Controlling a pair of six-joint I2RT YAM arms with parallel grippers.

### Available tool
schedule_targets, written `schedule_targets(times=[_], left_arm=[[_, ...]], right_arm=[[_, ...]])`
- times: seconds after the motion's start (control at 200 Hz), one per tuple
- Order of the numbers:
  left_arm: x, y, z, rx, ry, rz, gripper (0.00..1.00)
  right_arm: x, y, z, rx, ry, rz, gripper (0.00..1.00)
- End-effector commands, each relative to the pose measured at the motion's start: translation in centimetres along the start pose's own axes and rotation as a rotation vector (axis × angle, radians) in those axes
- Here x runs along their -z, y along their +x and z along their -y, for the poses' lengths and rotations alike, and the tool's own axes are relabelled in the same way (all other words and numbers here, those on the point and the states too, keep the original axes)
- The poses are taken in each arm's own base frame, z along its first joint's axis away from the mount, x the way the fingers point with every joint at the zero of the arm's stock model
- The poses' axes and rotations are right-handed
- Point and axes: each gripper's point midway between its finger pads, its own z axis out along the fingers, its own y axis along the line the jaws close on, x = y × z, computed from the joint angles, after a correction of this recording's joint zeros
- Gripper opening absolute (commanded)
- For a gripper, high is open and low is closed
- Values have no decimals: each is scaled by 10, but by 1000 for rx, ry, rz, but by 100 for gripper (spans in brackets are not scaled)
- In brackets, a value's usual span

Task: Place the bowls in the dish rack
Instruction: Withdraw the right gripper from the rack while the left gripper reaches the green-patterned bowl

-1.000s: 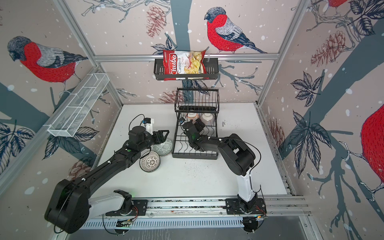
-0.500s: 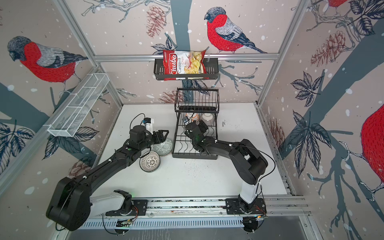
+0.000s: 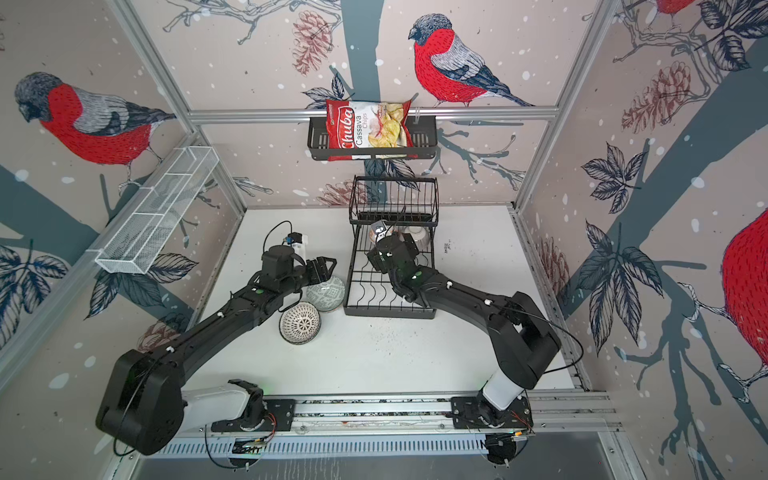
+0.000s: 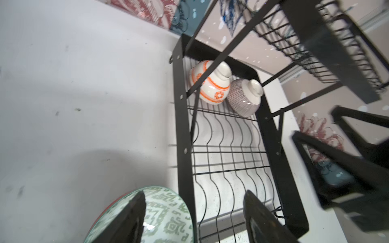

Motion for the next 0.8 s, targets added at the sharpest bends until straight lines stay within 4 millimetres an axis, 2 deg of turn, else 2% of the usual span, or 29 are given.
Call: schedule_targets(times=[0.0,0.245,0.455,0.795], left_arm=[[0,5,-5,20,-30,-37,73],[3,5,-9,24,-66,-54,72],[4,8,-15,36,-100,-66,72],[3,12,-23,59,-144,-83,71]], right_arm=[[12,2,-4,-93,-55,-39,95],[36,-10,-10,-209,-184,-41,98],[53,-17,4,-293,-190,-44,100],[70,-12,-1,-339,-263,-69,99]])
